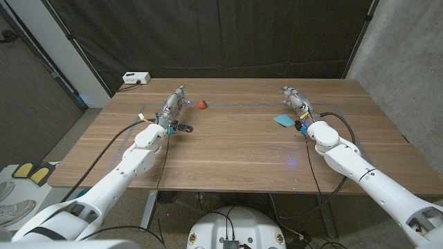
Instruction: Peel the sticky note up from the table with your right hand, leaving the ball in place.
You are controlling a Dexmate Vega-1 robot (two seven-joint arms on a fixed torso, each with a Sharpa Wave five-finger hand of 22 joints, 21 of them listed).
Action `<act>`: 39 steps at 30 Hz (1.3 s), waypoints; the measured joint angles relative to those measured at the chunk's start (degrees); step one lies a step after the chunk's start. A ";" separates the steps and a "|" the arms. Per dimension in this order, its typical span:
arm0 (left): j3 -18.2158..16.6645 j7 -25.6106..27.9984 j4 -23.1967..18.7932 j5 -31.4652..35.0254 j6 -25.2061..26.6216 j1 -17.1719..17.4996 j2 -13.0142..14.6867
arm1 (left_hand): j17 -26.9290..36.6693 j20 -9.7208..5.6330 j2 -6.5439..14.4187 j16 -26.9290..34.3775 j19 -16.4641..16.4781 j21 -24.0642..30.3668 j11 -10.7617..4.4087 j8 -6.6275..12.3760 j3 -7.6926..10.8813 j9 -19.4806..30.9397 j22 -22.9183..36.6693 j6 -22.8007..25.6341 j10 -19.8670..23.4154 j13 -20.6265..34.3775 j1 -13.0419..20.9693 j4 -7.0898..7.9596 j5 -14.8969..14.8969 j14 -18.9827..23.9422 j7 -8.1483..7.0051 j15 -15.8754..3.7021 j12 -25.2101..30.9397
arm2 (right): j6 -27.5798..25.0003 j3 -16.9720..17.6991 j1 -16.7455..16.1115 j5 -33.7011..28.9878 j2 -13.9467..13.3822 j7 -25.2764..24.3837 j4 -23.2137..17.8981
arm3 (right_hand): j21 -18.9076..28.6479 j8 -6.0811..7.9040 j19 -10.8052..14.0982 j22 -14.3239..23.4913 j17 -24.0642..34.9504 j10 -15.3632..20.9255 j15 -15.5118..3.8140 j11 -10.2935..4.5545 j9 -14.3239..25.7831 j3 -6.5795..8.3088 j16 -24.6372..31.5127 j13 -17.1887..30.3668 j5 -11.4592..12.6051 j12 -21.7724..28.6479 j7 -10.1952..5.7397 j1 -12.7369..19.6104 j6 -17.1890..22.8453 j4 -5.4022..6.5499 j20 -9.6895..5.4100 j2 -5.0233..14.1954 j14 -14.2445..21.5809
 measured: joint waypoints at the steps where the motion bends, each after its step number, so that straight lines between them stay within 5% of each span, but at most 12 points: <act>1: 0.00 -0.05 0.01 0.00 -0.04 -0.02 0.00 | 0.00 0.00 0.00 0.00 0.00 0.00 0.00 0.00 0.00 0.00 0.00 0.00 0.00 -0.06 0.00 0.00 0.00 0.00 0.00 0.00 0.00 | -0.54 -0.08 -0.22 -0.70 -0.25 -0.57 -0.65 | 0.00 0.00 0.00 0.00 -0.05 0.00 0.11 0.00 0.00 0.00 0.00 0.00 0.00 0.00 -0.26 0.07 0.26 0.00 0.00 0.09 0.11; 14: 0.01 0.40 -1.20 0.17 -0.10 0.59 0.51 | -0.01 0.22 0.46 2.37 1.67 0.00 0.38 2.12 0.00 0.00 0.00 7.11 6.80 -0.07 -0.46 0.00 0.04 7.53 1.73 -0.31 2.39 | -7.04 -1.50 -1.82 -9.24 -2.51 -6.20 -7.39 | 0.00 0.43 1.15 0.00 0.07 2.36 -0.54 -0.30 0.01 0.41 0.39 -0.34 0.00 0.56 -1.40 1.50 3.65 -0.07 0.52 1.52 1.87; 39: 0.14 -0.43 -3.93 0.40 1.28 1.62 2.25 | -0.01 0.37 0.17 2.37 2.23 0.00 0.28 2.33 0.00 0.01 0.25 8.33 7.89 -0.06 -0.75 0.00 0.05 8.20 1.11 -0.19 2.62 | -25.48 -4.84 -4.12 -22.88 -6.24 -10.60 -20.09 | 0.34 0.89 1.97 -0.01 0.34 4.10 -1.26 -0.61 0.01 1.04 0.88 -0.33 0.00 1.21 -2.06 2.68 6.15 0.56 -0.30 3.21 3.19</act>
